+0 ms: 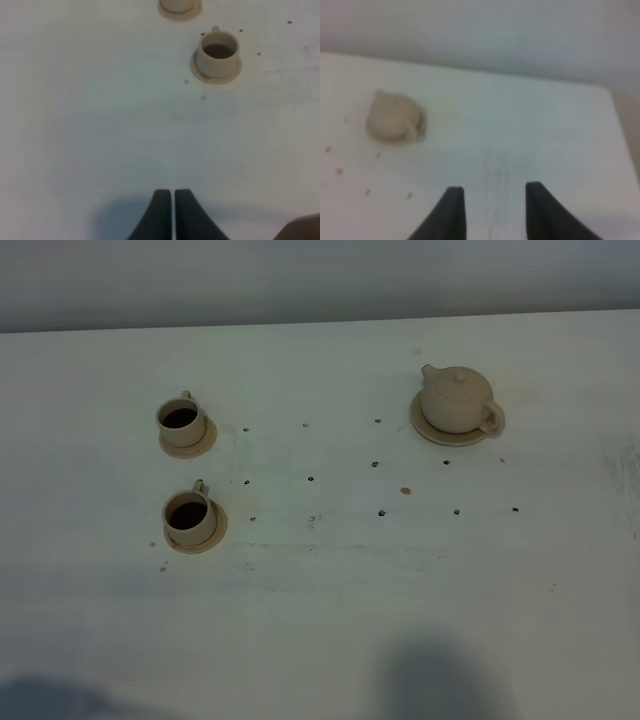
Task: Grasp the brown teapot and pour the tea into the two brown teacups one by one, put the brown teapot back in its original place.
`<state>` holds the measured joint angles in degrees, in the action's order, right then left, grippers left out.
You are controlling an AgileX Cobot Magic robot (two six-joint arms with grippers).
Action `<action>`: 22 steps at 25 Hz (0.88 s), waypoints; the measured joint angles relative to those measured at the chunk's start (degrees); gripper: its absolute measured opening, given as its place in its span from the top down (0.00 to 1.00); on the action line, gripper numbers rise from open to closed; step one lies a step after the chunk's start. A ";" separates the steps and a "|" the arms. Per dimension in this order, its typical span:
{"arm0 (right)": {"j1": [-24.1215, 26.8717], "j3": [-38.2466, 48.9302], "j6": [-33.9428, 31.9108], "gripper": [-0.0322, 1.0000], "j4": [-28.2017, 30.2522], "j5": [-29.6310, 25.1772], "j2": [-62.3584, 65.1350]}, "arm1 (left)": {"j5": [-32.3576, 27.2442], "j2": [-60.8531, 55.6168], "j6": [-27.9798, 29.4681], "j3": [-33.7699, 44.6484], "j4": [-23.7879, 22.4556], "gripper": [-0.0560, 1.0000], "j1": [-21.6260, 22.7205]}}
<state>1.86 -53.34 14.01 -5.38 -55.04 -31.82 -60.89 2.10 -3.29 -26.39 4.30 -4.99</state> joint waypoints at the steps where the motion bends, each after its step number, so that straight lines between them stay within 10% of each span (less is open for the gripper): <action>1: 0.00 1.55 -0.76 0.68 0.01 -0.67 1.58 | 0.00 0.00 0.00 0.00 0.00 0.96 0.00; 13: 3.46 17.41 -3.89 0.67 -1.43 -5.23 15.68 | 0.00 0.00 0.00 0.00 0.00 0.96 0.00; 22: 3.46 18.76 -4.12 0.44 -1.43 -10.80 17.83 | 0.00 0.00 0.00 0.00 0.00 0.96 0.00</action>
<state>5.32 -34.58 9.89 -6.81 -65.84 -13.99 -60.89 2.10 -3.29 -26.39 4.30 -4.99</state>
